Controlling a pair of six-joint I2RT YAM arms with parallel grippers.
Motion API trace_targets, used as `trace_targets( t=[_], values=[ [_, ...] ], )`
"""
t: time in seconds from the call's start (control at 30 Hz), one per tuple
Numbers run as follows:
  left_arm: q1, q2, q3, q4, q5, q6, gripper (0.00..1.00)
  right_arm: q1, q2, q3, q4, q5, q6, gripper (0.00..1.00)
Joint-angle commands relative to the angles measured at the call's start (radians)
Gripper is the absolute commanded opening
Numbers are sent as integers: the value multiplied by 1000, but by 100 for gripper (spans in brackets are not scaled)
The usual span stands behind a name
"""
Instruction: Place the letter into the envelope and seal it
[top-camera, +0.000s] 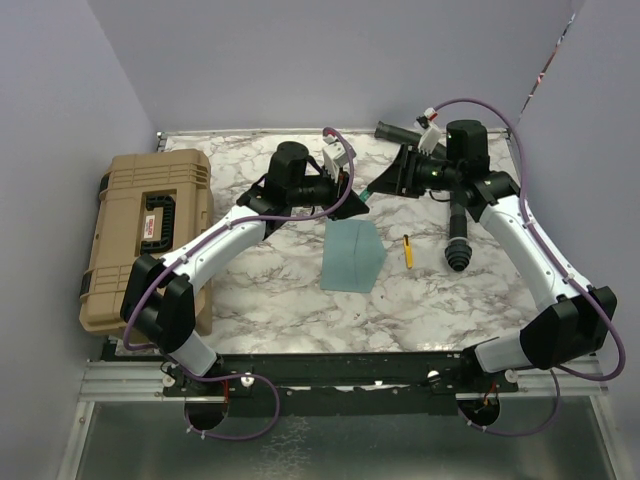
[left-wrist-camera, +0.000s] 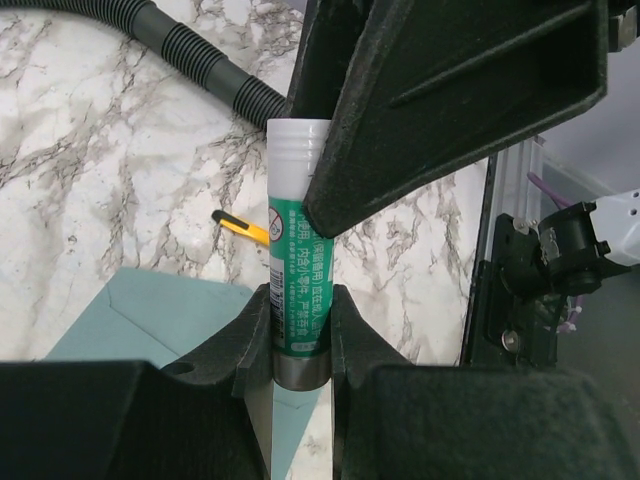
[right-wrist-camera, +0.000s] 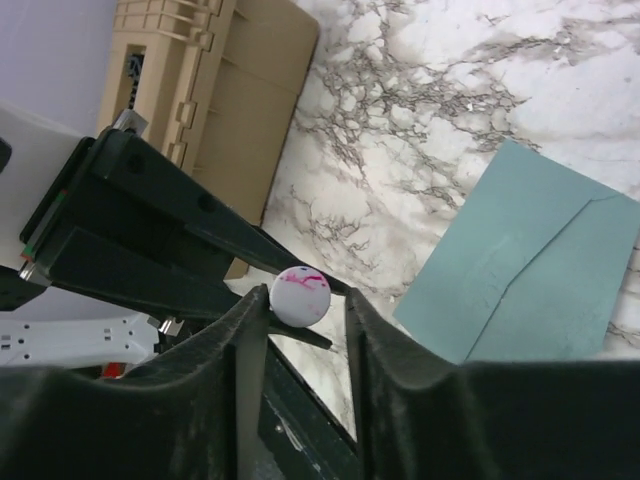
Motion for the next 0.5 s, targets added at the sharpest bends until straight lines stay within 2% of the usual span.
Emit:
trace_targets(
  t=[0.0,0.1,0.13,0.2,0.3,0.33,0.47],
  values=[
    [-1,-34,-2,1,51,28,0,5,4,-6,0,-71,21,35],
    [-1,-42,-10,-3,60,34,0,4,5,-11,12,-78,34,33],
    [-1,-46,-12,-7,67,38,0,4,6,-14,21,-87,40,36],
    [-1,-47,-11,-11,80,45,0,4,3,-23,46,-102,60,48],
    [-1,-51,-15,-44,78,56,0,3,-3,-37,80,-110,89,51],
    [0,-55,-18,-47,71,60,0,2,-2,-38,82,-113,94,48],
    [6,-57,-18,-50,50,63,0,1,3,-42,81,-96,98,19]
  ],
)
